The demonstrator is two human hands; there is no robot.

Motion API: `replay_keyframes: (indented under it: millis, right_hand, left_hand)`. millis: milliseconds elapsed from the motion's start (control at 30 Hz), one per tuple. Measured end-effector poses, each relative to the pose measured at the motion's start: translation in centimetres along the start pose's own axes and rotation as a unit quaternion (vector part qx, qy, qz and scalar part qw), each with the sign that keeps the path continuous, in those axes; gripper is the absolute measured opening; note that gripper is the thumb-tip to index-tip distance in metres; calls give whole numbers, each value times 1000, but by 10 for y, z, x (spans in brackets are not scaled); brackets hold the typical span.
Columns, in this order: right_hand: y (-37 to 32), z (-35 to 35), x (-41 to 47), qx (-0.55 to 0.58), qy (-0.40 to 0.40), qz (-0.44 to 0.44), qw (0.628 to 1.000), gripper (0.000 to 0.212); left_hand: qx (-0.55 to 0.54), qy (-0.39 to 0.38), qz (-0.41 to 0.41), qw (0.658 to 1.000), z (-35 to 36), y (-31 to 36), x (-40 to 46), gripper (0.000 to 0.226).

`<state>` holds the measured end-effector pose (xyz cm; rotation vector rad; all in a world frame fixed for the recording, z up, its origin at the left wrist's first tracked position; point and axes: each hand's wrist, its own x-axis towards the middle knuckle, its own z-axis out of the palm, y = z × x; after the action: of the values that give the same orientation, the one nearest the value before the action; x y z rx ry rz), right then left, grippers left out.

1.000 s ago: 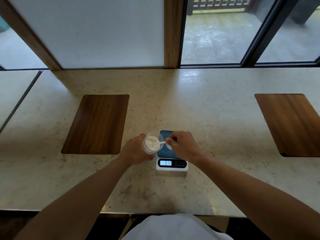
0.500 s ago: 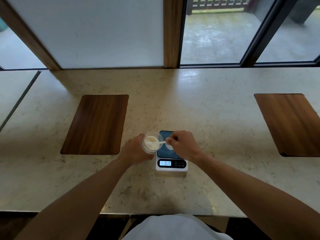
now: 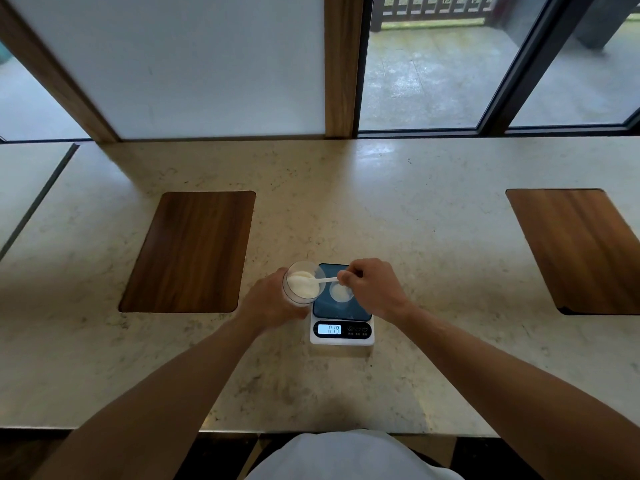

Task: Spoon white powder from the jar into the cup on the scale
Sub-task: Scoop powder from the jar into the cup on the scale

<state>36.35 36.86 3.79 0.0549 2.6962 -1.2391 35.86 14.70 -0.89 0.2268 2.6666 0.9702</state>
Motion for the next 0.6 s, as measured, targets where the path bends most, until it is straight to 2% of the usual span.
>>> replay_keyframes:
  millis: [167, 400, 600]
  right_hand:
    - [2, -7, -1, 4, 11, 9, 1000, 25]
    - [4, -21, -3, 25, 18, 14, 999, 25]
    - [14, -36, -4, 39, 34, 8, 999, 25]
  left_hand:
    - [-3, 0, -4, 1000, -2, 2, 2, 62]
    - [-23, 21, -25, 999, -1, 5, 2, 76]
    - [-23, 26, -26, 999, -1, 8, 1, 74]
